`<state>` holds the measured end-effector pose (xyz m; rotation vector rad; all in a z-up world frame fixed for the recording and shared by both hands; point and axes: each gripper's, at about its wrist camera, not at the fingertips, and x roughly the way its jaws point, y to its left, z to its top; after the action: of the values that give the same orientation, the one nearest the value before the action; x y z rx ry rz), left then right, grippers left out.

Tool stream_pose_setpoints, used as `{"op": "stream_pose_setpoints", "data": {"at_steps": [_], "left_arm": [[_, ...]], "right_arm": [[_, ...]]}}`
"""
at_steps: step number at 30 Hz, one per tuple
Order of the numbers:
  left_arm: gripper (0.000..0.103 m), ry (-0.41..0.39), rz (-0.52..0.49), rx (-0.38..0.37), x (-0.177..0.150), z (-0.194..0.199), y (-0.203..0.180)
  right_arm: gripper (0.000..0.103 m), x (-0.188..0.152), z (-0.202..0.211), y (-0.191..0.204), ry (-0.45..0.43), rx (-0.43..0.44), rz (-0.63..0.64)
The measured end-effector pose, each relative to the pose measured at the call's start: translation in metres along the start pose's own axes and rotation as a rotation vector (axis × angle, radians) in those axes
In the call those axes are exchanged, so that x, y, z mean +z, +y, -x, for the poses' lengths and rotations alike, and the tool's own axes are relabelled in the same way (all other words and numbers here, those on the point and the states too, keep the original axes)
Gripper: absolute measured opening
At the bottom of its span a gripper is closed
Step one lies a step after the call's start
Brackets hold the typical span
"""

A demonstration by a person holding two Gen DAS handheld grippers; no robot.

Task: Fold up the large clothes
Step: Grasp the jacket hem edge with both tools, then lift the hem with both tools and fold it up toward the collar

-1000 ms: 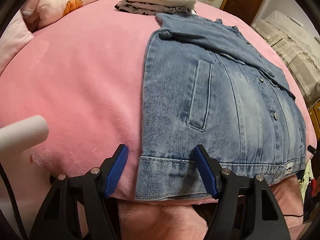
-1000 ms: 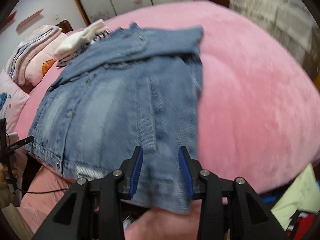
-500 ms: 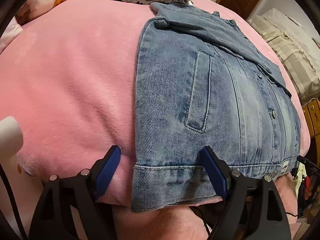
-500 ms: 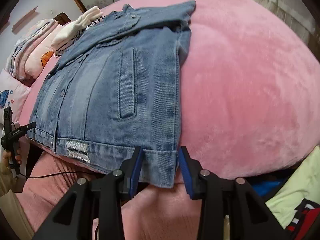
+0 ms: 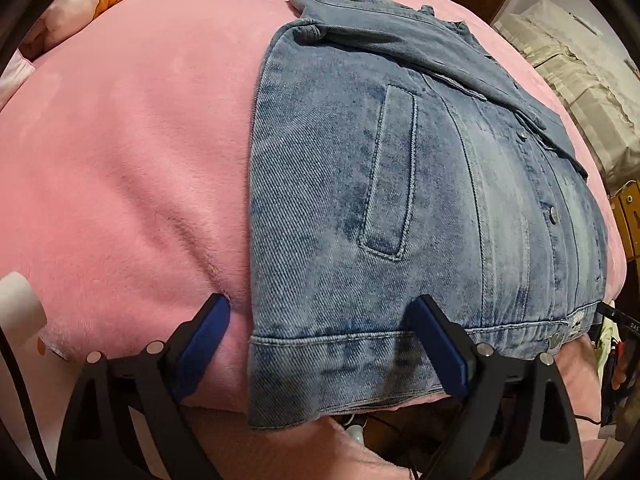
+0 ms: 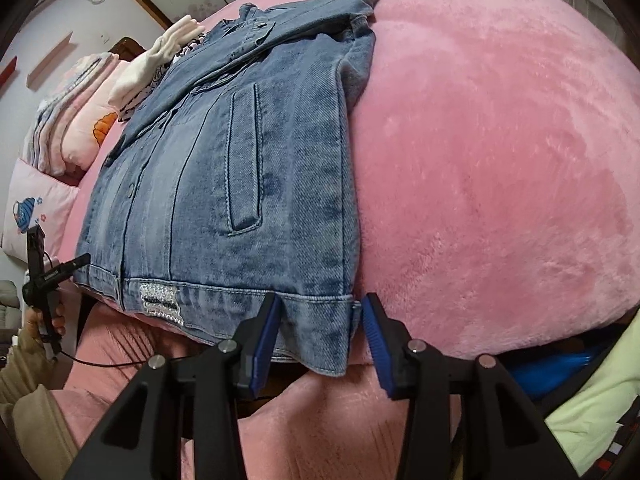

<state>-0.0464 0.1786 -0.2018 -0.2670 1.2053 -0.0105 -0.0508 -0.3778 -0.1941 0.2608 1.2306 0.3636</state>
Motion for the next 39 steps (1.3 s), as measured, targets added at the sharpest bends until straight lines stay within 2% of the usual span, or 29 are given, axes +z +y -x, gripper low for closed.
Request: {"op": "stream_pose_setpoints", "data": {"at_steps": [8, 10, 12, 13, 14, 15, 17, 19, 23, 25, 27, 29, 32, 34, 36, 39], "left_arm": [[0.091, 0.020, -0.043, -0.046, -0.004, -0.005, -0.018], [0.086, 0.018, -0.038, -0.057, -0.004, -0.006, -0.021], [0.075, 0.015, -0.018, -0.067, -0.003, -0.006, -0.021], [0.059, 0.011, -0.006, -0.075, -0.003, -0.005, -0.020], [0.036, 0.008, 0.011, -0.093, -0.003, -0.002, -0.018], [0.030, 0.007, 0.035, -0.121, -0.003, 0.001, -0.014], [0.029, 0.016, 0.077, -0.158, -0.001, 0.002, -0.002], [0.029, 0.019, 0.092, -0.170, -0.001, 0.000, 0.000], [0.042, 0.043, 0.138, -0.174, -0.001, -0.006, 0.001], [0.042, 0.052, 0.150, -0.167, 0.001, -0.010, -0.002], [0.035, 0.062, 0.129, -0.135, 0.004, -0.010, -0.008], [0.017, 0.079, 0.138, -0.133, 0.008, -0.007, -0.010], [0.012, 0.109, 0.264, -0.174, 0.020, 0.007, -0.002], [0.011, 0.094, 0.347, -0.232, 0.029, 0.020, 0.001], [0.011, 0.044, 0.384, -0.291, 0.045, 0.038, -0.004], [0.011, -0.039, 0.431, -0.371, 0.076, 0.061, -0.014]], "right_arm": [[0.045, -0.005, -0.012, -0.011, 0.031, 0.067, -0.044], [0.045, -0.003, -0.014, -0.008, 0.029, 0.069, -0.038], [0.041, -0.002, -0.013, -0.006, 0.026, 0.066, -0.029], [0.039, -0.001, -0.013, -0.003, 0.023, 0.062, -0.023], [0.034, -0.001, -0.011, 0.000, 0.018, 0.050, -0.008], [0.032, -0.001, -0.008, 0.007, 0.009, 0.040, 0.022], [0.032, -0.001, -0.006, 0.011, 0.008, 0.027, 0.048], [0.034, 0.000, -0.011, 0.006, 0.020, 0.047, 0.020], [0.037, 0.003, -0.021, -0.007, 0.045, 0.094, -0.060], [0.037, 0.003, -0.022, -0.005, 0.044, 0.084, -0.050], [0.030, 0.003, -0.019, 0.000, 0.040, 0.061, -0.028], [0.026, 0.003, -0.015, 0.009, 0.037, 0.025, 0.002], [0.019, 0.008, 0.002, 0.026, 0.011, -0.018, 0.064], [0.017, 0.019, 0.026, 0.032, -0.041, 0.066, 0.061], [0.016, 0.033, 0.049, 0.035, -0.097, 0.155, 0.041], [0.016, 0.069, 0.080, 0.046, -0.192, 0.226, 0.044]]}}
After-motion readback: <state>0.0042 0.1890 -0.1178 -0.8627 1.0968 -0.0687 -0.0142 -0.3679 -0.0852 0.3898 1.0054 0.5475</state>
